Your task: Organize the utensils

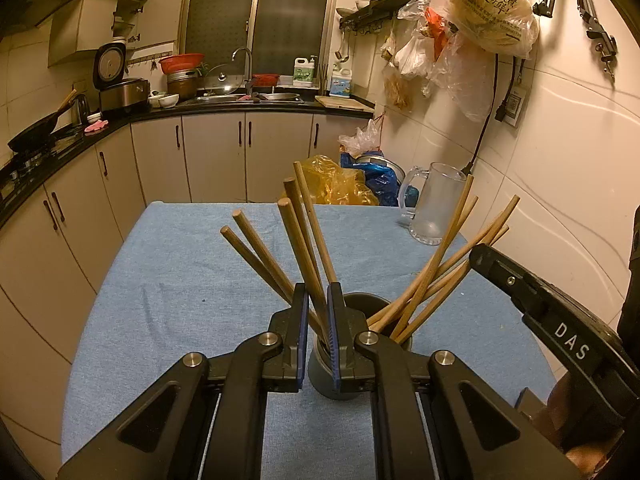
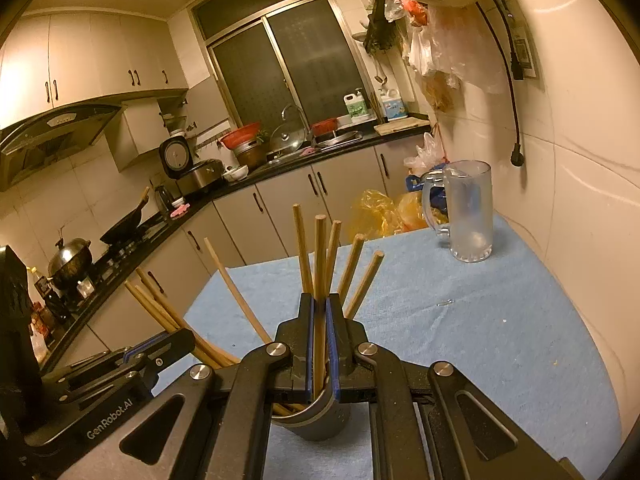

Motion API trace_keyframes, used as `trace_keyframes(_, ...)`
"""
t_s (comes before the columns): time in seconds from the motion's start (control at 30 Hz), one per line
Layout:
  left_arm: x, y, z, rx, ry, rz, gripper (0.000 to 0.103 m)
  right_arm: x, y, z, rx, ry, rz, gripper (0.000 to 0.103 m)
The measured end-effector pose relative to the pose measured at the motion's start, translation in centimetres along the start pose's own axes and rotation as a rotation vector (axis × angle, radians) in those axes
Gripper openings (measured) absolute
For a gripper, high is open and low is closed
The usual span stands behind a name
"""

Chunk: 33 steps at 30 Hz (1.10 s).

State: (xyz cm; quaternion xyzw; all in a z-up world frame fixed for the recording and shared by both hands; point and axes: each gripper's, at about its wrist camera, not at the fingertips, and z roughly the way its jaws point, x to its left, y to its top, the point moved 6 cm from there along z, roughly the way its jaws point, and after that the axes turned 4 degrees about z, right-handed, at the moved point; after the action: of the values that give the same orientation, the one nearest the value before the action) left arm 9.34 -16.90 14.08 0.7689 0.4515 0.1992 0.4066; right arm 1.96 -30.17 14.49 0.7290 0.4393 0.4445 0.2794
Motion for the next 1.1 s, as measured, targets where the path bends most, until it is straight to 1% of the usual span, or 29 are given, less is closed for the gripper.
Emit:
trace_keyframes(0.27,0.3,-0.3,-0.2,0.001,0.017,-0.005,0.009,0.0,0.2,-0.8,-0.005,0.002,0.004,0.008)
trace_keyframes(0.37,0.0,-0.4,-0.6,-0.002,0.022,-0.006,0.009,0.0,0.3,-1.1,-0.004,0.005,0.007,0.014)
trace_keyframes(0.4,0.1,-0.4,-0.7,-0.004,0.024,-0.005,0.009,-0.1,0.4,-1.3,-0.005,0.006,0.007,0.018)
trace_keyframes(0.43,0.0,-0.4,-0.8,-0.005,0.026,-0.006,0.011,-0.1,0.4,-1.5,-0.01,0.006,0.007,0.02)
trace_keyframes(0.47,0.0,-0.4,-1.0,-0.009,0.028,-0.007,0.016,-0.1,0.5,-1.7,-0.015,0.004,0.008,0.02)
trace_keyframes(0.53,0.0,-0.6,-1.6,-0.018,0.039,-0.009,0.02,-0.2,0.4,-2.3,-0.019,0.005,0.01,0.021)
trace_keyframes(0.57,0.0,-0.6,-1.8,-0.022,0.044,-0.01,0.02,-0.2,0.4,-2.5,-0.019,0.005,0.012,0.022)
trace_keyframes(0.7,0.2,-1.0,-2.8,-0.032,0.057,-0.022,0.025,-0.7,0.0,-3.8,-0.03,-0.007,0.02,0.032)
trace_keyframes(0.8,0.5,-1.7,-3.6,-0.032,0.076,-0.03,0.03,-1.3,-0.6,-4.8,-0.03,-0.021,0.027,0.034)
trace_keyframes(0.87,0.8,-2.2,-4.2,-0.034,0.09,-0.038,0.032,-1.6,-1.3,-5.5,-0.024,-0.029,0.035,0.039)
trace_keyframes(0.9,0.9,-2.6,-4.5,-0.034,0.099,-0.042,0.034,-1.8,-1.6,-5.8,-0.022,-0.031,0.036,0.044)
trace_keyframes(0.93,1.0,-2.9,-4.8,-0.034,0.106,-0.047,0.04,-1.9,-1.9,-6.1,-0.02,-0.035,0.033,0.048)
trace_keyframes(0.97,1.1,-3.3,-5.1,-0.034,0.115,-0.053,0.048,-1.9,-2.2,-6.4,-0.02,-0.039,0.031,0.049)
trace_keyframes(1.03,1.4,-4.2,-5.7,-0.037,0.145,-0.054,0.057,-2.0,-3.0,-7.3,-0.017,-0.053,0.025,0.059)
trace_keyframes(1.07,1.5,-4.8,-6.0,-0.038,0.169,-0.048,0.061,-2.1,-3.4,-7.6,-0.015,-0.055,0.024,0.061)
trace_keyframes(1.1,1.6,-5.3,-6.3,-0.036,0.189,-0.044,0.062,-2.1,-3.9,-8.0,-0.011,-0.059,0.027,0.065)
